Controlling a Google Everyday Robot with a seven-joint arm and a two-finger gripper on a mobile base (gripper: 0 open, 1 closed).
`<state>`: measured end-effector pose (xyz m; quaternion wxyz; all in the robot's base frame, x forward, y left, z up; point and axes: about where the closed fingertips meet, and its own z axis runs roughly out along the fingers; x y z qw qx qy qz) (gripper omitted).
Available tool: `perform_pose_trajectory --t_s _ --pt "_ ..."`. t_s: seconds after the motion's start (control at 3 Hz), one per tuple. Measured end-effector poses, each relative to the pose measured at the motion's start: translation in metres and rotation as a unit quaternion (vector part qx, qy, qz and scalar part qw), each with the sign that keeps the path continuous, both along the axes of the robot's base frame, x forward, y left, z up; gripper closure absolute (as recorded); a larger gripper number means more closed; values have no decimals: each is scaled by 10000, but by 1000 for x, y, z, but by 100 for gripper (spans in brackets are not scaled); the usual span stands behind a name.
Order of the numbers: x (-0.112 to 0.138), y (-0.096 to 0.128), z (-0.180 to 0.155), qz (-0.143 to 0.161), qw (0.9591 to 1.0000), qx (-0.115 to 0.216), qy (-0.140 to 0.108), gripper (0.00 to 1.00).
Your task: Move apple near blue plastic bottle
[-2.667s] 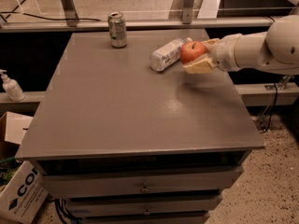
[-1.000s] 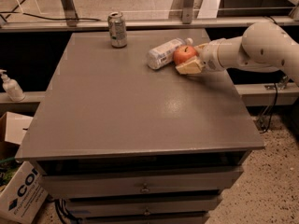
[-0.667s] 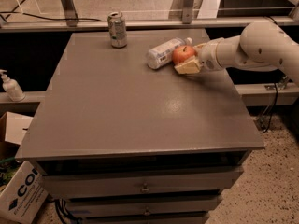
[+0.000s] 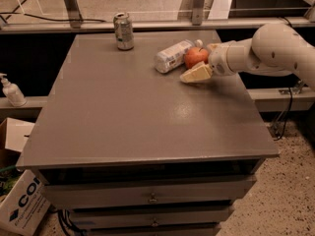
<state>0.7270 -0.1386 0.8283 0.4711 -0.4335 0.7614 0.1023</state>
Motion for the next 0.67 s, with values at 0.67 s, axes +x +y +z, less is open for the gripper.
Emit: perform_pose_trajectory --t_s 0.67 --pt "-12 -4 12 -14 9997 224 -43 0"
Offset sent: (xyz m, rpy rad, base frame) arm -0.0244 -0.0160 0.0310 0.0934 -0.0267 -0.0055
